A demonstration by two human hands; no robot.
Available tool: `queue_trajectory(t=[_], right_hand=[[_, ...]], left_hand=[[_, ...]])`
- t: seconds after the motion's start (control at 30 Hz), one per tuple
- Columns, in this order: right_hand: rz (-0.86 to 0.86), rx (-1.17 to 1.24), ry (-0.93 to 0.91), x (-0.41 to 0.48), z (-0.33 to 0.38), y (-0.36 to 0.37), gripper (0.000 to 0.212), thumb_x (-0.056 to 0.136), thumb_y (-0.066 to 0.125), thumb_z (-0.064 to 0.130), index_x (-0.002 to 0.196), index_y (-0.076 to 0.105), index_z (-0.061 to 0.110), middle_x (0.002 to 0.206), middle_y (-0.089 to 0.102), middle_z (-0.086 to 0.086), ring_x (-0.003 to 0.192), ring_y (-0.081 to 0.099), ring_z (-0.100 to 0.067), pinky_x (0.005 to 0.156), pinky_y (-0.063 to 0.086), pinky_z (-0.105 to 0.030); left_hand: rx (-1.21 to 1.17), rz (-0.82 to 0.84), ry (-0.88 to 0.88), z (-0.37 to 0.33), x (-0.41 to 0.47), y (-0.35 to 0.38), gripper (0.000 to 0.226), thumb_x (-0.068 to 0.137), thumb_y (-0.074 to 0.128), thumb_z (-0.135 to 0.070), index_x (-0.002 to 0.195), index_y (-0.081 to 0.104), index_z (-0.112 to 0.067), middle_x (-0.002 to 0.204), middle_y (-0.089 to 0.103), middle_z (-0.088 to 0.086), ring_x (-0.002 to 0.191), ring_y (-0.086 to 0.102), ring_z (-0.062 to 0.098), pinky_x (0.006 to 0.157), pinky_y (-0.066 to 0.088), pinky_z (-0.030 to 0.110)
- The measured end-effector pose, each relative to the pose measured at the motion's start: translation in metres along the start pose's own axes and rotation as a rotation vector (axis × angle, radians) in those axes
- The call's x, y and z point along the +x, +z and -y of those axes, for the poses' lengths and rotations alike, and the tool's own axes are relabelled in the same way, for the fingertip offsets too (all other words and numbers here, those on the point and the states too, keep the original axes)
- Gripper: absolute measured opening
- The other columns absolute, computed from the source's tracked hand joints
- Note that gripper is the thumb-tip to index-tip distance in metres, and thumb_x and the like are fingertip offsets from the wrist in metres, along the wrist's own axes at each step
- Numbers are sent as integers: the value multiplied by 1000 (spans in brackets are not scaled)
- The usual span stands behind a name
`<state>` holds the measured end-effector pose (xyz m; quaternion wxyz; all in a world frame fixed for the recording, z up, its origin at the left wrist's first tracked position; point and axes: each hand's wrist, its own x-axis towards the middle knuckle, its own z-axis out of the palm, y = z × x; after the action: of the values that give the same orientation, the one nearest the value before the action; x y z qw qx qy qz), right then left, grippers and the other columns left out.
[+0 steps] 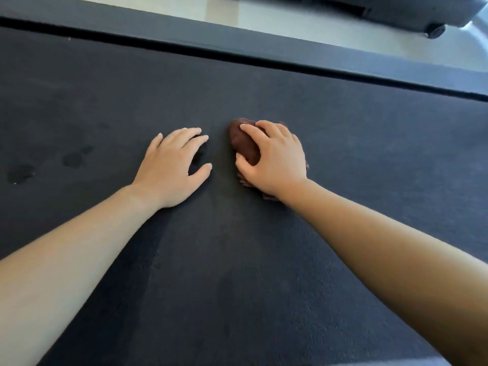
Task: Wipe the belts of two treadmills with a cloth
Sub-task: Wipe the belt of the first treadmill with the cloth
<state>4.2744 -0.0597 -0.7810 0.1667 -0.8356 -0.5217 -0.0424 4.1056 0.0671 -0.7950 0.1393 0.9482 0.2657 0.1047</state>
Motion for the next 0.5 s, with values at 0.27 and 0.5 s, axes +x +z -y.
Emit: queue_trajectory(t=[0.27, 0.5], right_hand=[[-3, -15, 46, 122, -28, 26, 58, 81, 47, 55, 135, 48, 32, 136, 51, -3, 125, 42, -29, 100, 33, -46], [24, -23, 88, 163, -25, 34, 54, 84, 47, 49, 133, 47, 26, 134, 48, -10, 123, 40, -33, 97, 31, -46]], left_hand=[[31, -21, -12, -2, 2, 0, 58, 83, 36, -52, 136, 42, -27, 143, 37, -10, 135, 28, 12, 112, 18, 44], [68, 33, -33, -9, 1, -5, 57, 84, 37, -50, 137, 40, -28, 144, 34, -10, 134, 28, 12, 112, 18, 42]])
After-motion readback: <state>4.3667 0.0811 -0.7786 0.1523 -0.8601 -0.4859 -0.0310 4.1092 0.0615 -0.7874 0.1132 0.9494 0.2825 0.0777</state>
